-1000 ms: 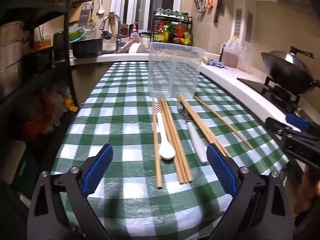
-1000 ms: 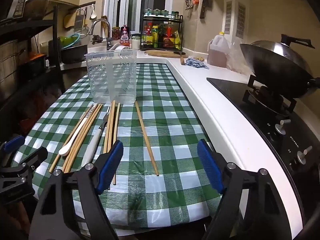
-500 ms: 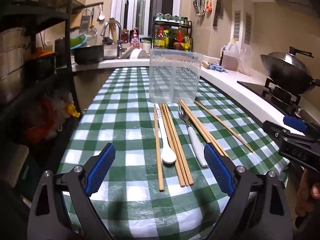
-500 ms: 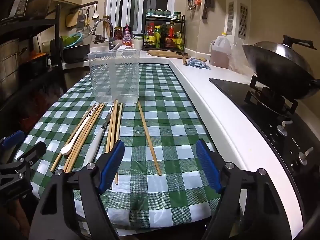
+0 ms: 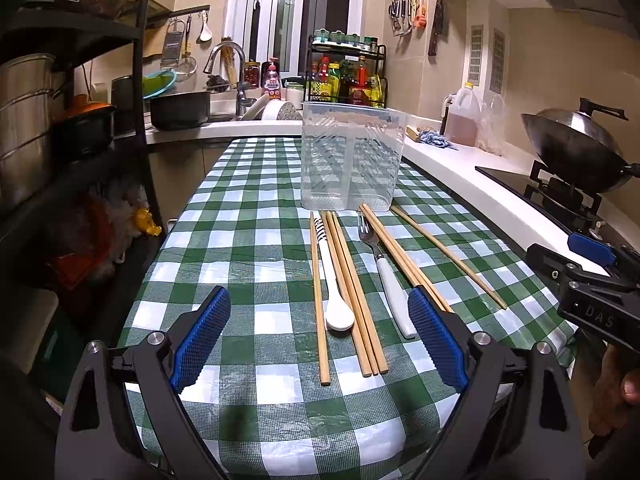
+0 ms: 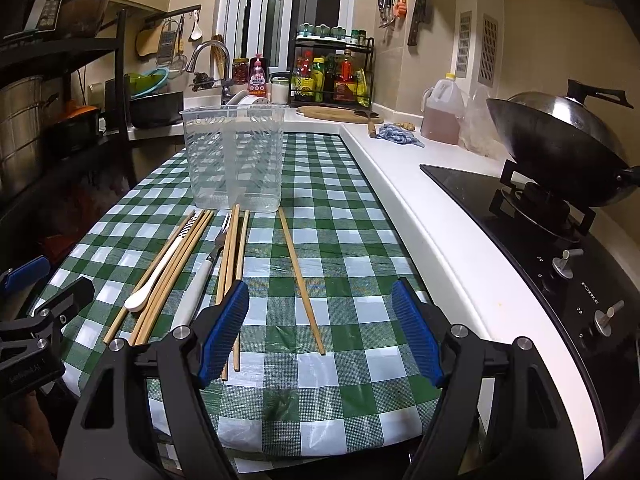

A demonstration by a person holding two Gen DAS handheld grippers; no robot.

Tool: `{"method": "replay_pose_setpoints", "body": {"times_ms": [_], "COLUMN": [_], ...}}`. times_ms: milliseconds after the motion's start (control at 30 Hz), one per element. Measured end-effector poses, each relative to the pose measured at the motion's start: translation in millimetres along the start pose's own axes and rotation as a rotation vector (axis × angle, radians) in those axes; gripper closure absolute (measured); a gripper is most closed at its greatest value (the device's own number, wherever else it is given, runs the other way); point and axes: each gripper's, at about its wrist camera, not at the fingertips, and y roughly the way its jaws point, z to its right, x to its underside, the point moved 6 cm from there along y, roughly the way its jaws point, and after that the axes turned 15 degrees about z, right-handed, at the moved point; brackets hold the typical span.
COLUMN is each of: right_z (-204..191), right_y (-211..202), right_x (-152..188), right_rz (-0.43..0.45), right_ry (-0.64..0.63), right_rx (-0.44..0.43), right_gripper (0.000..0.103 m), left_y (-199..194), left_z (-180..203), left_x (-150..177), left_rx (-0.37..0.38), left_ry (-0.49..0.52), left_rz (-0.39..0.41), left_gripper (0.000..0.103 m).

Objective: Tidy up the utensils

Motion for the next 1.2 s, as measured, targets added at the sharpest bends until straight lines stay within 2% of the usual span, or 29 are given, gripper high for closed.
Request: {"method": "replay_pose_setpoints", "body": {"times_ms": [1200], "right_z": [0.3], "right_y": [-0.6], "right_x": [-2.3], "right_rz": [0.011], "right_ry": [-0.007], "right_rx": [0.006], "right_gripper": [0.030], "left_y": [0.0], "left_z": [-0.1], "left_x": [-1.5], "left_rx": [-0.003], "left_ry": [-0.005], "left_rz": [0.005], "left_gripper": [0.016]}}
